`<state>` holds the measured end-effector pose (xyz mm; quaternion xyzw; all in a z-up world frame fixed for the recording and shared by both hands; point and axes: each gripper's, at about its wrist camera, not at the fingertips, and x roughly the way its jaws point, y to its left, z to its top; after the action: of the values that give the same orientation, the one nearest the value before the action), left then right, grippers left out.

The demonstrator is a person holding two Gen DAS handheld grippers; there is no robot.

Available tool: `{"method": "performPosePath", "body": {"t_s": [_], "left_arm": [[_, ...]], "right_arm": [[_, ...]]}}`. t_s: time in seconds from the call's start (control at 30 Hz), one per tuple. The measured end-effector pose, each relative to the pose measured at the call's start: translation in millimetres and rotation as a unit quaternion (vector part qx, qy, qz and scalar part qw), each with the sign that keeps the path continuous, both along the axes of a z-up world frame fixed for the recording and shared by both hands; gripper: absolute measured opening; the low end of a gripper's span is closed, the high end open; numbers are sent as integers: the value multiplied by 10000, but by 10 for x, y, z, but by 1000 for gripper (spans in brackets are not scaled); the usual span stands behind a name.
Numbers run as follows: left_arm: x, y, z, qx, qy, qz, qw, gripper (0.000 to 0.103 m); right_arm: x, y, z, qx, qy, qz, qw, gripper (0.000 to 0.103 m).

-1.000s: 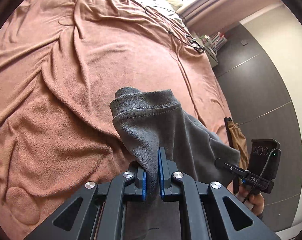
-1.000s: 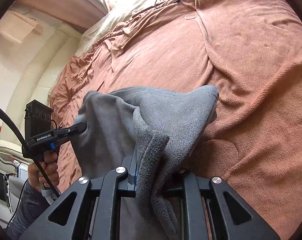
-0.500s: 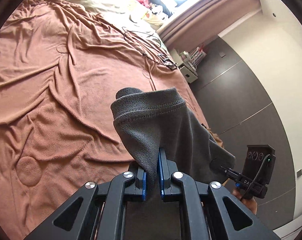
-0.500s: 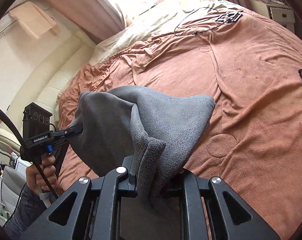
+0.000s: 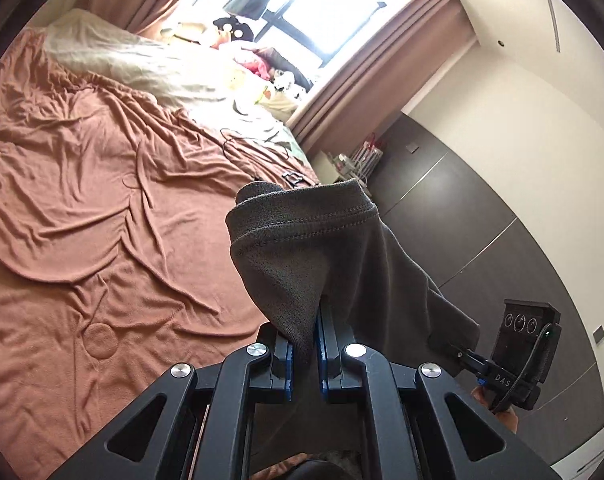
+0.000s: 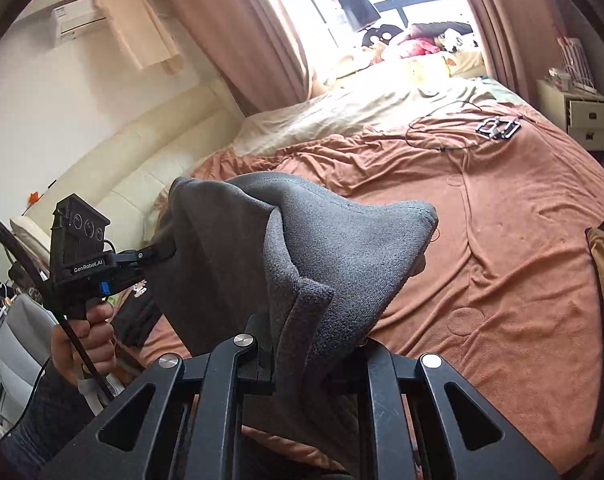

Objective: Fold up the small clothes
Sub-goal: 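Lift the grey shirt's end with the left tool while the right tool grips it too, then carry the lifted grey shirt with both tools toward the bed's headboard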

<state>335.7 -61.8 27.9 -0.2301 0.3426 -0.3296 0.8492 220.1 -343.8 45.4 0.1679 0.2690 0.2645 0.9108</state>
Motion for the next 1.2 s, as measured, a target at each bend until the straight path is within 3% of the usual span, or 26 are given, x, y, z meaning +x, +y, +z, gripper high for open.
{"method": "performPosePath", "body": {"t_s": [0.33,0.6,0.87,1.2], "left_arm": [[-347,824,612,-141,-546,503,9971,9],[-495,1710,872,-177,-794,1041,9912,9],[-701,2526,900,-289,-1071,1651,9800,9],[-727,3443,600,-445,-996,2196,9695,8]], "right_arm": [[-543,604,614,-291,-676,380,9966,11],[-491,1275,807,-384,-986,807,9911,11],[-84,1900,754,-434,-1056,1006,9884,11],[178,2649,804,-608,-1067,1583,9797,11]]}}
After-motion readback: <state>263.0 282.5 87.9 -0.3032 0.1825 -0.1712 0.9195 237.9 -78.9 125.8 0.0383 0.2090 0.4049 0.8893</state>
